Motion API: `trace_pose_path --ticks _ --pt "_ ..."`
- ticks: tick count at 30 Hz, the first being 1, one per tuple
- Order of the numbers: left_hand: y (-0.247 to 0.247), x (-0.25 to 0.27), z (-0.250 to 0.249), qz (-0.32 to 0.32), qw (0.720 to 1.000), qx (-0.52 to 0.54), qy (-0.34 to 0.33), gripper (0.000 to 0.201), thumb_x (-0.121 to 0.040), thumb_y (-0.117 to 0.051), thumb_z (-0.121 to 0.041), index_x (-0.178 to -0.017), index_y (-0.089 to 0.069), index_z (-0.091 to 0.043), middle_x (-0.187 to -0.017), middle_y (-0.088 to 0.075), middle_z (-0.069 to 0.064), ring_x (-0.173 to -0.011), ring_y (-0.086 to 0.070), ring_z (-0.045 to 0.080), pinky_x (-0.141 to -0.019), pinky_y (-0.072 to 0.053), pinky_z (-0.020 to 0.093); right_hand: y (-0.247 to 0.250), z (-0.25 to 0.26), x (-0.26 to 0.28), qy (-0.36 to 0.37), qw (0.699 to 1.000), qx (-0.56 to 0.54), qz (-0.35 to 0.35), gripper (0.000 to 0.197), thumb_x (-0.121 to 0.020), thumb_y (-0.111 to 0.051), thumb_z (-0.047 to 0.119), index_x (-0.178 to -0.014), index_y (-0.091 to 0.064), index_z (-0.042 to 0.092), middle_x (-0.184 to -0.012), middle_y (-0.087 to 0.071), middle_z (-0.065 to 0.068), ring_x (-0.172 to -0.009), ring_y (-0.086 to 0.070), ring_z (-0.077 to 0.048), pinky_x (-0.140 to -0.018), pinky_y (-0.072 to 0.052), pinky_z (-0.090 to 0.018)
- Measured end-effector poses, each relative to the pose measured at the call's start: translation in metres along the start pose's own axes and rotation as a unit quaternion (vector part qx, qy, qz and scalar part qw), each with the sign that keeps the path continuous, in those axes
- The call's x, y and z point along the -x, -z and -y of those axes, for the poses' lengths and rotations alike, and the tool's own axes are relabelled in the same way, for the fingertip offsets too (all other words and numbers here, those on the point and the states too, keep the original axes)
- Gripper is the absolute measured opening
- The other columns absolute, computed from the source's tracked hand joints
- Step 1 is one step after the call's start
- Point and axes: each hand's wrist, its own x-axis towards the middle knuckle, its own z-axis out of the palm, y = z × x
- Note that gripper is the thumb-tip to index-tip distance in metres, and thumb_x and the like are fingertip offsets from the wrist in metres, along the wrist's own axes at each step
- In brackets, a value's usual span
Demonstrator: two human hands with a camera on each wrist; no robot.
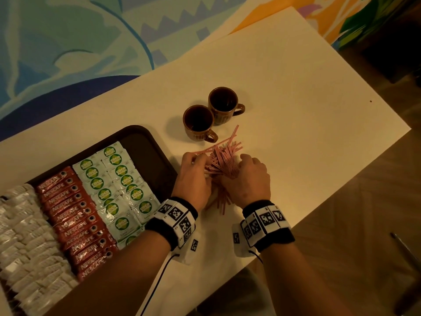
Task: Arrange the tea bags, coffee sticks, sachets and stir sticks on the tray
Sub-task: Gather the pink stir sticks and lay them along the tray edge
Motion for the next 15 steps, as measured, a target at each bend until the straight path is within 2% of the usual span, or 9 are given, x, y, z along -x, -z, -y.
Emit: trace_pose_path --ticks 3,7,10,15 --pt "-0.001 -0.005 0.000 0.014 1.000 -0.002 -0.002 0.033 -0.089 -0.067 -0.003 -0.115 -0.060 -0.022 -0.132 -0.047 0.000 -0.109 -0.060 0.018 -0.094 -0.052 0.028 -0.005 0.006 0.000 0.019 0.999 0.037 0.009 0.056 -0.084 -0.072 0.052 -0.121 -0.059 0.014 -0.115 -0.057 -0.008 -0.108 -0.055 -0.030 -0.090 -0.052 -0.045" --pt "-0.004 -0.012 -0.002 0.015 0.999 0.024 -0.019 0.031 -0.088 -0.065 -0.001 -0.109 -0.063 -0.023 -0.119 -0.055 -0.002 -0.104 -0.061 0.017 -0.095 -0.055 0.035 -0.014 0.010 -0.003 0.035 0.999 -0.007 0.015 0.027 -0.093 -0.064 0.032 -0.111 -0.060 0.012 -0.104 -0.055 -0.007 -0.096 -0.057 -0.030 -0.077 -0.051 -0.038" --pt "-0.005 -0.014 0.002 0.006 0.999 0.038 -0.012 0.029 -0.089 -0.065 -0.004 -0.110 -0.062 -0.025 -0.117 -0.057 -0.003 -0.097 -0.061 0.012 -0.089 -0.054 0.025 -0.014 0.008 -0.005 0.039 0.999 -0.026 0.021 0.023 -0.097 -0.062 0.029 -0.112 -0.062 0.012 -0.103 -0.056 -0.006 -0.093 -0.059 -0.028 -0.072 -0.044 -0.032" --pt "-0.007 -0.013 0.006 -0.006 0.998 0.069 0.001 0.029 -0.090 -0.068 -0.007 -0.114 -0.063 -0.023 -0.112 -0.060 -0.005 -0.094 -0.061 0.005 -0.082 -0.049 0.015 -0.012 0.007 -0.008 0.042 0.998 -0.035 0.023 0.023 -0.100 -0.058 0.024 -0.114 -0.064 0.008 -0.102 -0.058 -0.009 -0.090 -0.059 -0.029 -0.070 -0.042 -0.032"
